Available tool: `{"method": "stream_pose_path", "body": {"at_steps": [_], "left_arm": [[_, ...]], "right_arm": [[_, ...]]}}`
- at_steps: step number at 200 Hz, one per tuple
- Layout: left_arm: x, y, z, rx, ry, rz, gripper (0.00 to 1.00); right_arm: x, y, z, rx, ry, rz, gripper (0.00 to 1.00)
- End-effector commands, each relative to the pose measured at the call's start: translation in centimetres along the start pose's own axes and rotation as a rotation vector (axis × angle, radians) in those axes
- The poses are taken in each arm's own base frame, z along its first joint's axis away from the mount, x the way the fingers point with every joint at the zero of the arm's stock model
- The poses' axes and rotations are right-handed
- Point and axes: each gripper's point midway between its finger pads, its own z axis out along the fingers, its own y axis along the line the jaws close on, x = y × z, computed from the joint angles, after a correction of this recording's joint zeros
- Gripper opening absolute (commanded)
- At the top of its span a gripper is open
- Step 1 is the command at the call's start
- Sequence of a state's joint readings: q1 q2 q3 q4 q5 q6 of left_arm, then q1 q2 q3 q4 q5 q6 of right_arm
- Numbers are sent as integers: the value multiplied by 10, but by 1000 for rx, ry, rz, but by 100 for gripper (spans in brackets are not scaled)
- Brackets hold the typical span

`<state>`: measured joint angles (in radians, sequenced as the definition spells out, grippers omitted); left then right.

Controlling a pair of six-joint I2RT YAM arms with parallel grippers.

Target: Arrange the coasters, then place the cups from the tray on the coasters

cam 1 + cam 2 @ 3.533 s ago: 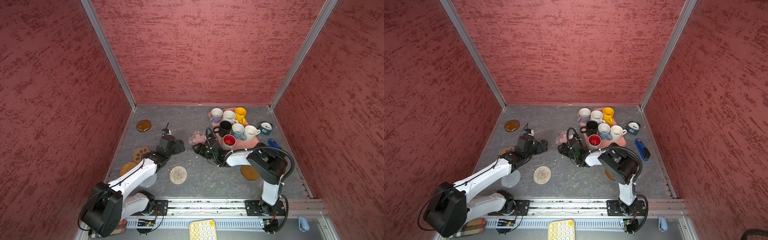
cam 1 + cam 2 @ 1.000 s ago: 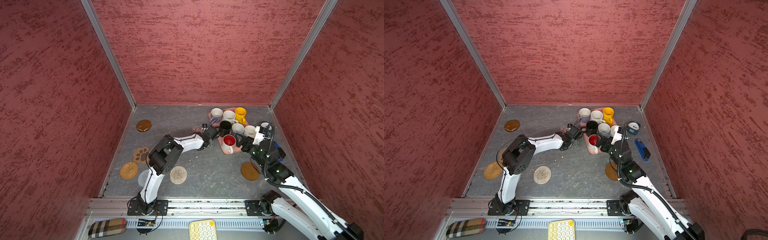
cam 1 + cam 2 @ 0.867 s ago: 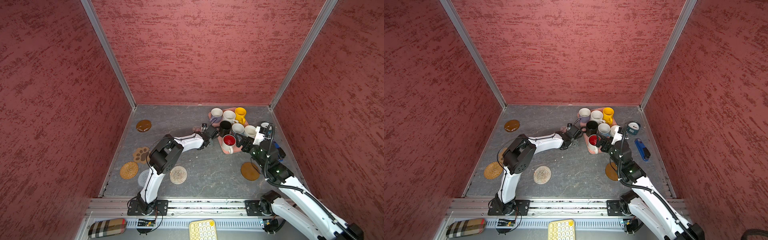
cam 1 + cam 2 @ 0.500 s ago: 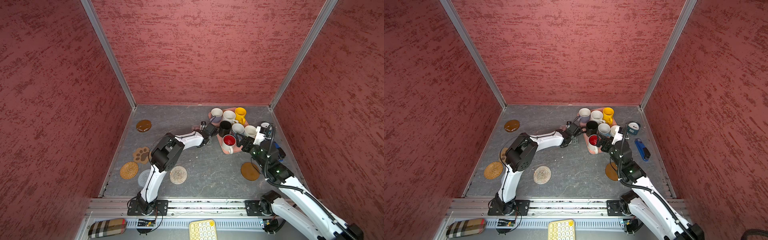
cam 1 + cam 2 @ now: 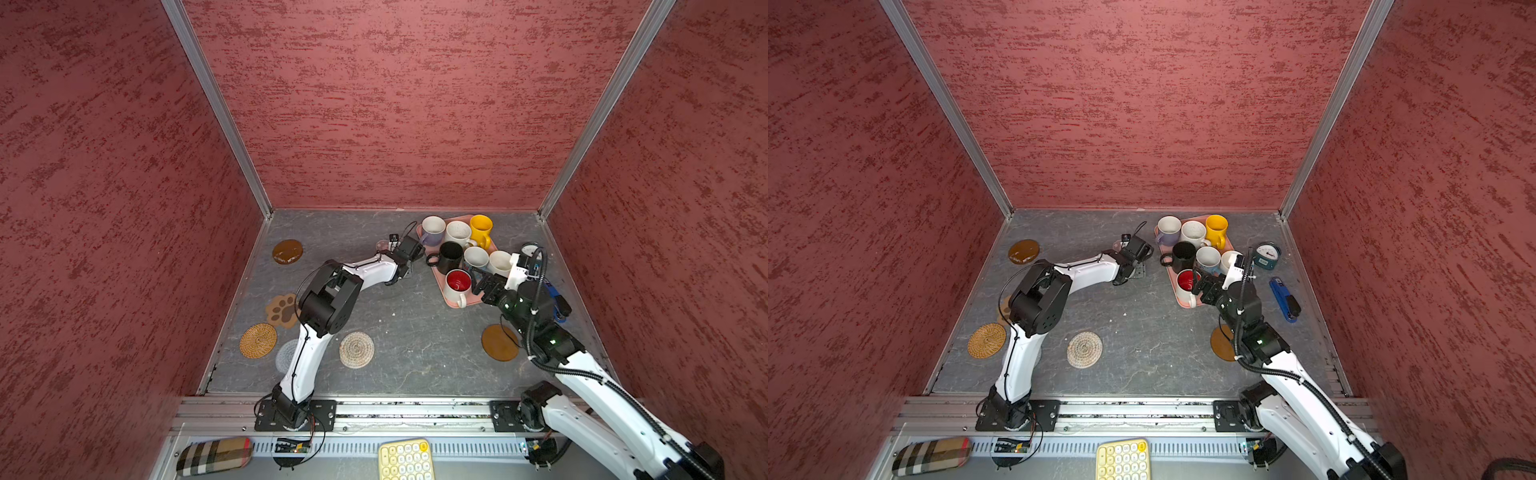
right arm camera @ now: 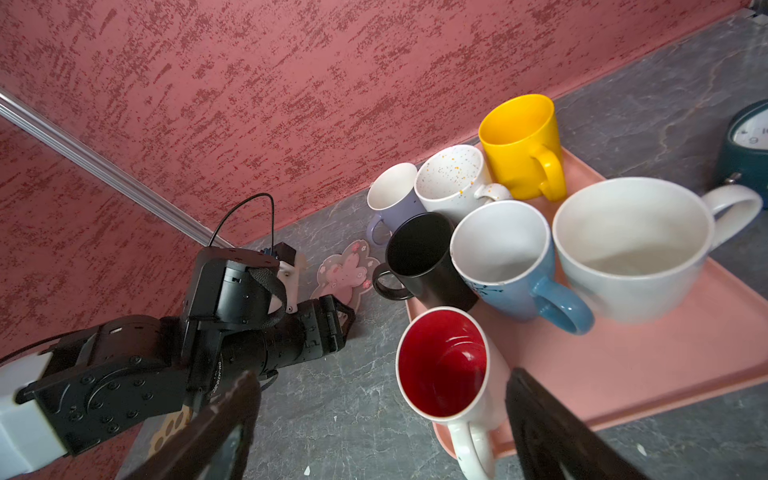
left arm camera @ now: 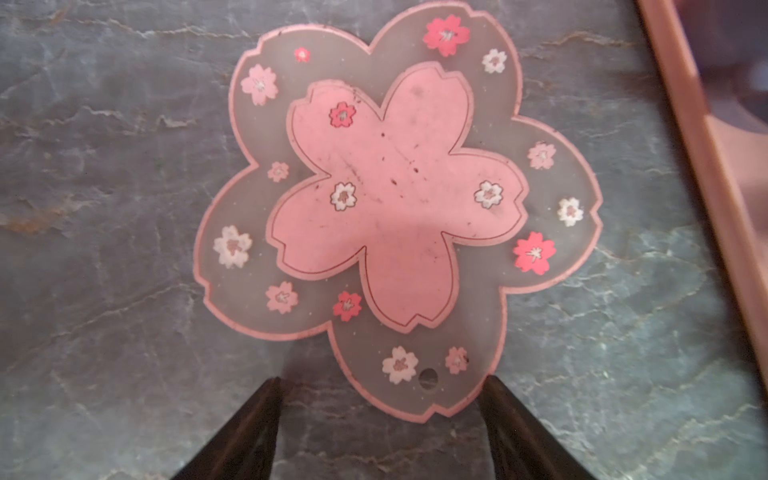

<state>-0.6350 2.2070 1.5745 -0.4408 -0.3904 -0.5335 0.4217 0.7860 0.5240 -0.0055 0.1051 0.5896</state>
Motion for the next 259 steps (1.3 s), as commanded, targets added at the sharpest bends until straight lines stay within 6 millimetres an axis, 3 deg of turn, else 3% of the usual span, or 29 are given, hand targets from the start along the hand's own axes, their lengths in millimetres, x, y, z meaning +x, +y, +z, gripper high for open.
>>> {"method": "stream_pose_path", "body": {"at_steps": [1, 33, 64, 111, 151, 197, 221, 259], "left_arm": [[-4, -3, -4, 26, -3, 11, 76], [-26, 0, -44, 75, -62, 2, 80], [-44, 14, -99, 108, -113, 2, 91], [-36, 56, -172, 164, -191, -45, 100], [-4, 99, -206, 162, -202, -80, 99], [29, 157, -239, 161, -253, -176, 100], [42, 180, -248, 181, -284, -243, 100], [60, 201, -247, 219, -299, -322, 99]], "right_arm": [[-6, 10, 2, -43, 0, -16, 92], [-11, 22, 6, -53, 44, -76, 89], [3, 42, 15, -68, 173, -137, 91], [35, 86, 11, -98, 285, -232, 87], [83, 107, 19, -94, 386, -297, 79], [169, 153, 19, -194, 554, -366, 71], [206, 170, 22, -265, 630, -283, 54], [251, 183, 34, -303, 721, -241, 47]]}}
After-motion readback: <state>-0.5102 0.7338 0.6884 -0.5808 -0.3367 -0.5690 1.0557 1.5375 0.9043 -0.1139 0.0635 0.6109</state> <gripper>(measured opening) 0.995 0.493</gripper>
